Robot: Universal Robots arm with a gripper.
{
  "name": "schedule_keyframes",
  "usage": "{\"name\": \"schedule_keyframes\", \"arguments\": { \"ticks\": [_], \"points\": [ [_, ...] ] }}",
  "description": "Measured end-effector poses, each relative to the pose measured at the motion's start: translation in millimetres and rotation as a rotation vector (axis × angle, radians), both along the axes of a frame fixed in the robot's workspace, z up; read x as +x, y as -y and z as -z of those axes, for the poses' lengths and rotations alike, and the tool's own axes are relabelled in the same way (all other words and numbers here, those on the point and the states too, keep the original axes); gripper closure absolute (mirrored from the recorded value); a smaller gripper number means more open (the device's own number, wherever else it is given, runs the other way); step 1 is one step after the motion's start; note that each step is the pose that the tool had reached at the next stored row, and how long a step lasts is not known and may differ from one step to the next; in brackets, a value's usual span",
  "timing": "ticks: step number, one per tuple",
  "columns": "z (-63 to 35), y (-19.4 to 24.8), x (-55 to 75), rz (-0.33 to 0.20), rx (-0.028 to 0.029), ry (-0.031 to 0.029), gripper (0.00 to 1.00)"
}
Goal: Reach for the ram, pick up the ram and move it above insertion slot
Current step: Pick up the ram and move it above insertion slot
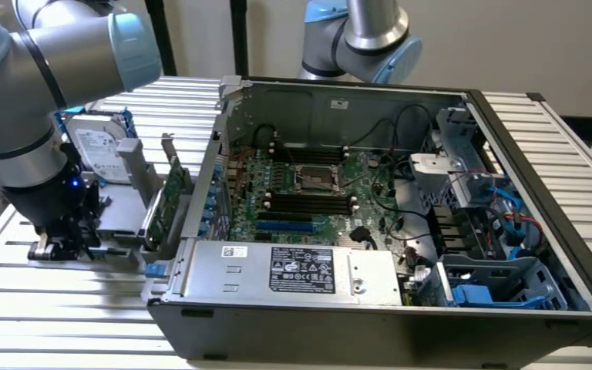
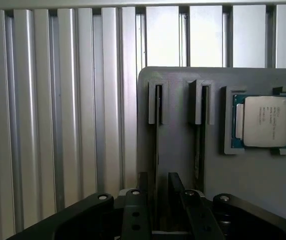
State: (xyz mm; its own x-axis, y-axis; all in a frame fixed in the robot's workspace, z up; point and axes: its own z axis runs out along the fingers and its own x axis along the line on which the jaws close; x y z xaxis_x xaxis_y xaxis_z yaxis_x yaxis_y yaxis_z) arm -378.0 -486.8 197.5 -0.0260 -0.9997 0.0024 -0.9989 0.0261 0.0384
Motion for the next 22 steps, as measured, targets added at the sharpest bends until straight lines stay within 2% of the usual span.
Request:
{"name": "schedule_keyframes", "arguments": {
  "ticks": [8, 9, 10, 11, 22],
  "points": [
    [3.1, 0.0, -0.1, -0.001, -0.0002, -0.0013, 0.72],
    [3.2, 0.0, -0.1, 0.000, -0.0001, -0.0012, 0.78],
    [3.2, 0.0, -0.1, -0.001, -0.0001, -0.0012, 0.78],
    [3.2, 0.0, -0.1, -0.001, -0.0001, -0.0012, 0.85],
    [3.2, 0.0, -0.1, 0.007, -0.0001, -0.0021, 0.86]
  ]
}}
